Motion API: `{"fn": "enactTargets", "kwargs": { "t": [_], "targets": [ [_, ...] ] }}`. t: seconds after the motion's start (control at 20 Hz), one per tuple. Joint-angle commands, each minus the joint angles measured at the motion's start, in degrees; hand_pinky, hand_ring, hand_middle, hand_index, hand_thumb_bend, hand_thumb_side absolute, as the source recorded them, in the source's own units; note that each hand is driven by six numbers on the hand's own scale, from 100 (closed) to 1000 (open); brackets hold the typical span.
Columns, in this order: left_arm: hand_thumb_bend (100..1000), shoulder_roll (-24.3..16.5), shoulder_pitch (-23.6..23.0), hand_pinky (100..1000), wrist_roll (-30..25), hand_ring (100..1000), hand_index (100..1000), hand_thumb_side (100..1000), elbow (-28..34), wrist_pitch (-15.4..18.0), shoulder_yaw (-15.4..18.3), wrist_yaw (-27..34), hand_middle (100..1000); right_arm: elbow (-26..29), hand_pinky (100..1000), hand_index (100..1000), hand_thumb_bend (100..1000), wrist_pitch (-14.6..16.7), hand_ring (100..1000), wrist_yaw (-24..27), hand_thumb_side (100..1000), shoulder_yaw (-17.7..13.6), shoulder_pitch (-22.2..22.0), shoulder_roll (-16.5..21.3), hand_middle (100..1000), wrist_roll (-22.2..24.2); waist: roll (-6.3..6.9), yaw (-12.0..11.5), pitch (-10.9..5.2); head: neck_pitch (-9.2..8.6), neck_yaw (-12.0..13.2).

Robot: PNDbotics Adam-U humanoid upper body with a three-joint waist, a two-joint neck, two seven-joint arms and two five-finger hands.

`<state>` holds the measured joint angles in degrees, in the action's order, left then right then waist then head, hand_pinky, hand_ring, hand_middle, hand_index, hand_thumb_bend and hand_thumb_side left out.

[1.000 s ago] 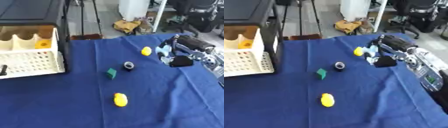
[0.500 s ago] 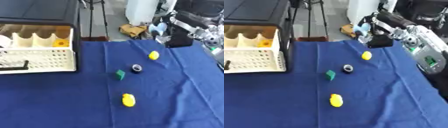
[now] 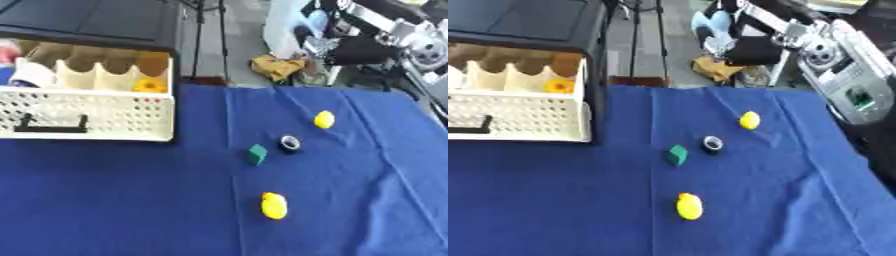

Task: Pick up objects from table and place into drawer.

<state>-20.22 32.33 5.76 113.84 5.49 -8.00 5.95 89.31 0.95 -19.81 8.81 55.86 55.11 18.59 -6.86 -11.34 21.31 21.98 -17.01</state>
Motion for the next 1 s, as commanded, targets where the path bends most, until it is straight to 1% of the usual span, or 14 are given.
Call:
{"fn": "enactTargets", "kwargs": {
  "t": [0.05,0.25,0.45,0.6,0.8,1.0],
  "targets": [
    [127,-0.9,0.8,500,-0.5,756,931,1000,0.8,-0.1,-0.2,-0.5,703,0.2,557,738,100,-0.2,780,0.9,686,-0.8,2.2,0.8,261,-0.2,-0.10,-0.4,-0.90,-1.34,-1.4],
    [124,-0.5,1.1,497,-1.1,756,931,1000,0.8,-0.3,-0.6,-1.2,703,0.1,556,736,100,-0.2,779,1.1,688,-0.5,3.9,0.0,260,-0.1,-0.80,-2.0,-0.03,-2.59,-3.9],
    [123,-0.1,1.2,497,-1.4,757,932,1000,0.8,0.0,-0.8,-1.9,703,0.0,557,736,100,-0.2,781,1.2,698,-0.2,5.5,-0.8,256,-0.2,-1.23,-3.2,0.75,-3.17,-6.1],
    [122,0.1,1.4,496,-1.5,756,932,1000,0.8,0.3,-1.0,-2.4,703,0.1,556,735,100,0.0,781,1.6,695,0.2,6.9,-1.7,255,-0.1,-1.71,-4.6,1.39,-3.72,-7.7],
    [121,0.1,2.0,495,-1.5,756,932,1000,0.8,0.7,-1.0,-3.0,703,0.4,557,735,100,0.1,783,1.8,699,0.5,7.9,-2.4,253,-0.5,-2.56,-6.7,2.18,-4.42,-9.1],
    [118,0.7,1.6,491,-1.7,755,932,1000,0.8,0.6,-1.1,-3.5,701,0.5,560,735,100,0.2,785,2.2,702,0.6,8.5,-2.5,253,-1.0,-3.18,-8.4,2.62,-5.19,-9.9]
  ]
}}
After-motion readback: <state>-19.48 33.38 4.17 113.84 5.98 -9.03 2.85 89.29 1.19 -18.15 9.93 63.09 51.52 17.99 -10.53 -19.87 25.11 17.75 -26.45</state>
